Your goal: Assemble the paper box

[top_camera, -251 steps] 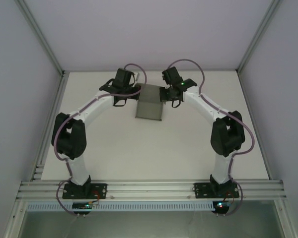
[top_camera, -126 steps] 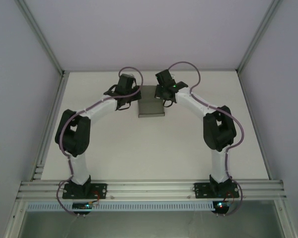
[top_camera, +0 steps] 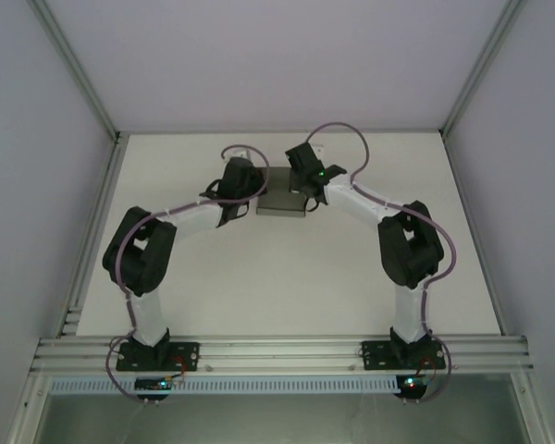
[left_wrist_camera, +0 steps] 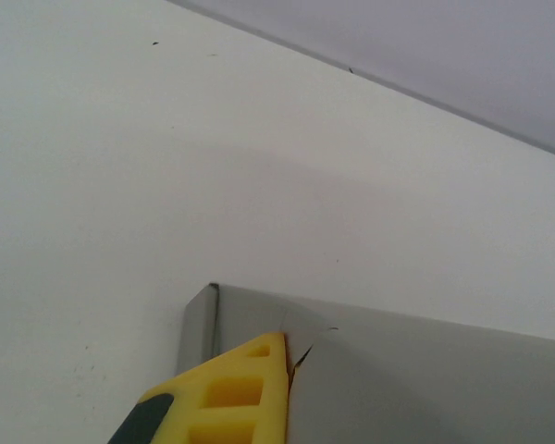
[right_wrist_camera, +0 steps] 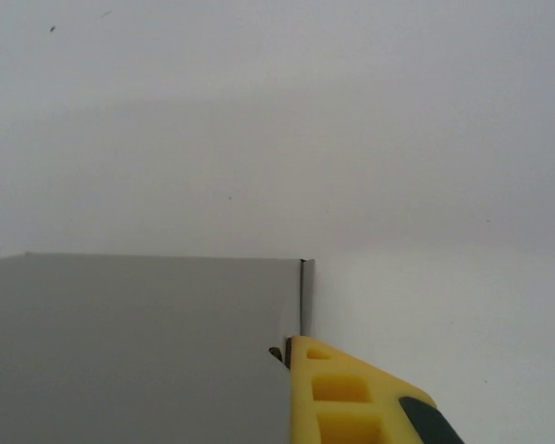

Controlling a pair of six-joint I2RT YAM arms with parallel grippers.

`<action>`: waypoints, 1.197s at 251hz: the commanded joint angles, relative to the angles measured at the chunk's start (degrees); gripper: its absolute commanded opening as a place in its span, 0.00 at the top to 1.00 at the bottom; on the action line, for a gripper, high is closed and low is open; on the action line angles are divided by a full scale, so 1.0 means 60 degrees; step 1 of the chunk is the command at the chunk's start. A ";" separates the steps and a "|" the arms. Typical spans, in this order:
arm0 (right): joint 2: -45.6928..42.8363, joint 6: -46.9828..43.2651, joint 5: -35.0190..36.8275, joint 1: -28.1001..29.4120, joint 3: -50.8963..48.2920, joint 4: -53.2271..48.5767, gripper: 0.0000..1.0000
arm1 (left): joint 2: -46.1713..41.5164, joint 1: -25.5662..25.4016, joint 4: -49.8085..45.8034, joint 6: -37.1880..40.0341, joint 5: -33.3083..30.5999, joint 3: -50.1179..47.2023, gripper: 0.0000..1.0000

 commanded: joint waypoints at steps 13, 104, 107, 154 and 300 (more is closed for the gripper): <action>-0.0385 -0.0924 0.0070 0.0265 -0.1408 0.1457 1.00 | 0.0043 -0.0464 -0.0126 -0.0187 0.0607 -0.1317 1.00; -0.0757 -0.1362 0.0527 0.0773 -0.2812 0.2775 1.00 | -0.0682 -0.0666 -0.0507 0.0091 0.0413 -0.1956 0.81; -0.0768 -0.1401 0.0564 0.0789 -0.2812 0.2806 1.00 | -0.0758 -0.0674 -0.0555 0.0086 0.0396 -0.1956 0.80; -0.0882 -0.1578 0.0723 0.0888 -0.3306 0.2981 1.00 | -0.1984 -0.0743 -0.1243 0.0481 0.0620 -0.1970 0.46; -0.0699 -0.2830 -0.0035 0.0944 -0.4023 0.3611 1.00 | -0.1688 0.1427 -0.5629 0.1993 0.2923 0.2397 0.01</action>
